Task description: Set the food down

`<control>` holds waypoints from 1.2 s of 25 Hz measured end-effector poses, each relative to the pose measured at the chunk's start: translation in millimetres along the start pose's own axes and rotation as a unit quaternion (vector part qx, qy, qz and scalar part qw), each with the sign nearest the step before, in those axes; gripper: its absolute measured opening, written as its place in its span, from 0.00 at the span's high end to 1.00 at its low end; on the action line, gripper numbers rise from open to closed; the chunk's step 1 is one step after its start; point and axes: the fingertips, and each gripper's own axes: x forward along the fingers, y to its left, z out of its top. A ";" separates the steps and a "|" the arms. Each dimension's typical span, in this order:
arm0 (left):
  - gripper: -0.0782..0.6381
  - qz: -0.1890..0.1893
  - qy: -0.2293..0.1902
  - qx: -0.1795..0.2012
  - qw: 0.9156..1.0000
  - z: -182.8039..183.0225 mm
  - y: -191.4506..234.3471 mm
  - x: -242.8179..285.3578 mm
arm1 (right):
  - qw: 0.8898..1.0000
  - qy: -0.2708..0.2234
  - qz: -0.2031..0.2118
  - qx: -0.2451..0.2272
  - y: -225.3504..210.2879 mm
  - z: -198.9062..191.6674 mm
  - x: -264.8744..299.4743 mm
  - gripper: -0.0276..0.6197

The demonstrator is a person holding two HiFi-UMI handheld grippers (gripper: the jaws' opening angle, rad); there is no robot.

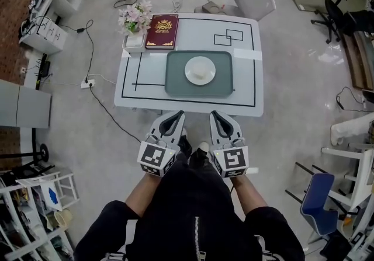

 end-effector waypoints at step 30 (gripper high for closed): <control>0.88 -0.012 -0.025 0.002 1.000 10.0 33.1 -45.0 | 0.999 -0.013 0.003 -0.039 62.9 21.0 9.8 0.94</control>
